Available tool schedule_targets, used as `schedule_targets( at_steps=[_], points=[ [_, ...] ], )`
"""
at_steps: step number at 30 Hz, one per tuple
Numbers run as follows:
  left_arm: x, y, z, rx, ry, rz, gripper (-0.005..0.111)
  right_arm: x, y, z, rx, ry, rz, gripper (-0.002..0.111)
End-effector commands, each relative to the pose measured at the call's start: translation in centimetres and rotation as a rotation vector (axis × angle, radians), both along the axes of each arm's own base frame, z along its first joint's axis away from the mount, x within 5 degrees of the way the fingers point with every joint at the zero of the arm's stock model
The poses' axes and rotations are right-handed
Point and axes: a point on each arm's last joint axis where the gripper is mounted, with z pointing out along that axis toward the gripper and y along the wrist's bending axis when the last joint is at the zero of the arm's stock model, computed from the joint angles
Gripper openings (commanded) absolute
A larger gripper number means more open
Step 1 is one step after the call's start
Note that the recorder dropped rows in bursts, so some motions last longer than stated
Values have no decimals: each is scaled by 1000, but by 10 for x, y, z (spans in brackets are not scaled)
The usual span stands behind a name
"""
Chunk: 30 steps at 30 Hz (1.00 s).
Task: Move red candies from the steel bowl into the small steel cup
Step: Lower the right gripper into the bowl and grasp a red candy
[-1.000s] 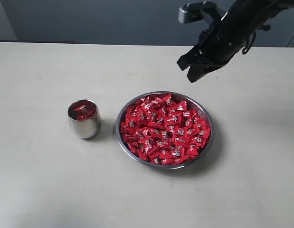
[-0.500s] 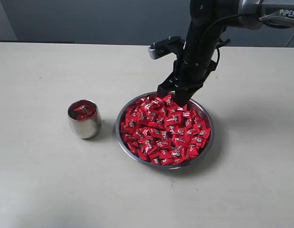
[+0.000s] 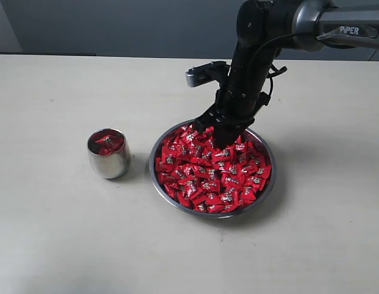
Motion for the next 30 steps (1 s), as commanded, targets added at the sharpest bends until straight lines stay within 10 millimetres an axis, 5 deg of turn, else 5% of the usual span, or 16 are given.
schedule_targets(
  at_steps=[1, 17, 22, 30],
  points=[
    [0, 0, -1, -4, -3, 1, 0, 1, 0, 2, -7, 5, -74, 42],
    [0, 0, -1, -4, -3, 1, 0, -2, -3, -27, -111, 129, -218, 42],
    [0, 0, -1, -4, -3, 1, 0, 1, -1, -29, -100, 120, -322, 51],
    [0, 0, -1, -4, -3, 1, 0, 5, 4, -32, -55, 108, -396, 51]
  ],
)
